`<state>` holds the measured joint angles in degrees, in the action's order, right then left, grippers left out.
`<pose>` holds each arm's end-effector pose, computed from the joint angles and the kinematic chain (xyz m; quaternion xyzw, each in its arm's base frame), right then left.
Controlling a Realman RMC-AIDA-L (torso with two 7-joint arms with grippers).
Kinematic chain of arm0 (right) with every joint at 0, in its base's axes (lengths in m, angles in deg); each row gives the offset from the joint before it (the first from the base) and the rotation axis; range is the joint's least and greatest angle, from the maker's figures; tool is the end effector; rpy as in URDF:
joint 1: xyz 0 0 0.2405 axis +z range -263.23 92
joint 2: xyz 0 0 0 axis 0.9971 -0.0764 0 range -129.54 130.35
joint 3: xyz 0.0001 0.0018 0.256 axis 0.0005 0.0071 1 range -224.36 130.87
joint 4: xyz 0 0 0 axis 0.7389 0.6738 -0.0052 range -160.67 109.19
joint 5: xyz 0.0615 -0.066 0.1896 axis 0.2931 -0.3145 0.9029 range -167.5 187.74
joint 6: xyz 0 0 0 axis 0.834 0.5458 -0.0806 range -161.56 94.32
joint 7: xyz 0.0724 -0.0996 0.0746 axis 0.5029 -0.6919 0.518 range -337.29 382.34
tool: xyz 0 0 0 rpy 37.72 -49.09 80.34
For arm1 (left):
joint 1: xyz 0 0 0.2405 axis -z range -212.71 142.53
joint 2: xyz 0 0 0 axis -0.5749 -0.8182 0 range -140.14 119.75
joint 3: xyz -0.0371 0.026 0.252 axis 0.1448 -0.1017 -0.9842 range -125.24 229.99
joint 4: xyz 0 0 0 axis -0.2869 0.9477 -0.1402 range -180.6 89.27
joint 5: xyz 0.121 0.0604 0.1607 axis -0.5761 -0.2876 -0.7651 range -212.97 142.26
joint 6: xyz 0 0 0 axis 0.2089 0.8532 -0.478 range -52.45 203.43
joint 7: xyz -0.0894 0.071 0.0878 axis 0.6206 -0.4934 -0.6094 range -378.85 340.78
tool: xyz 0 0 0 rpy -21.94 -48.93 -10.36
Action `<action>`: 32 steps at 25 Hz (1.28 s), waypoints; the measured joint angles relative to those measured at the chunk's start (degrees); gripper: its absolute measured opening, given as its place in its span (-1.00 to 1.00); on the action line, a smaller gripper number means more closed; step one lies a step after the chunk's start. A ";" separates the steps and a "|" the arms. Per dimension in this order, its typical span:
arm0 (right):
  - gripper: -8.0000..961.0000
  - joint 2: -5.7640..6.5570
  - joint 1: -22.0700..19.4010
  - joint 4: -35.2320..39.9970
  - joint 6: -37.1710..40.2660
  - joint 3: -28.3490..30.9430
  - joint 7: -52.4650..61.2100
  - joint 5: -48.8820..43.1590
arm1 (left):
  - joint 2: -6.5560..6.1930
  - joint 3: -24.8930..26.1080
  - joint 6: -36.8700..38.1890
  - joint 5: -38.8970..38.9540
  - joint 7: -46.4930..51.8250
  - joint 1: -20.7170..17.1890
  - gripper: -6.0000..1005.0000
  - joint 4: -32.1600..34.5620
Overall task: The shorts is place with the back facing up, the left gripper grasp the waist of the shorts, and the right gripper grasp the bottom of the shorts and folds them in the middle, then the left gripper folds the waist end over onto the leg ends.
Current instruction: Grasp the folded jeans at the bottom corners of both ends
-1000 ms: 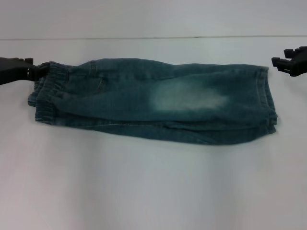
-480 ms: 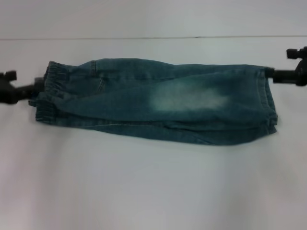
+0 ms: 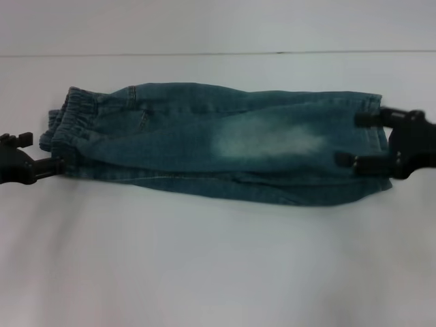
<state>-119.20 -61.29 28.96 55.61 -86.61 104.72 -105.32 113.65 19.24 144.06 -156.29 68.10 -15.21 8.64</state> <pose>0.2724 0.3292 0.0477 -0.9423 0.1773 0.1893 0.2118 -0.3414 0.3265 0.0496 -0.8563 -0.3309 -0.1334 0.3734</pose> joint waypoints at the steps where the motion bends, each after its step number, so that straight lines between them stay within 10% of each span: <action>1: 0.93 -0.01 0.12 -0.60 0.96 -0.04 -0.23 0.08 | -0.04 0.00 -1.01 -0.02 -0.68 0.18 0.82 -0.59; 32: 0.92 -0.10 1.77 -5.19 7.08 -2.41 0.69 -0.05 | -2.64 -1.54 -13.43 -6.36 -11.06 7.49 0.66 -12.29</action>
<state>-119.30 -59.51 23.77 62.69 -89.02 105.41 -105.37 111.01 17.69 130.63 -162.65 57.03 -7.71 -3.65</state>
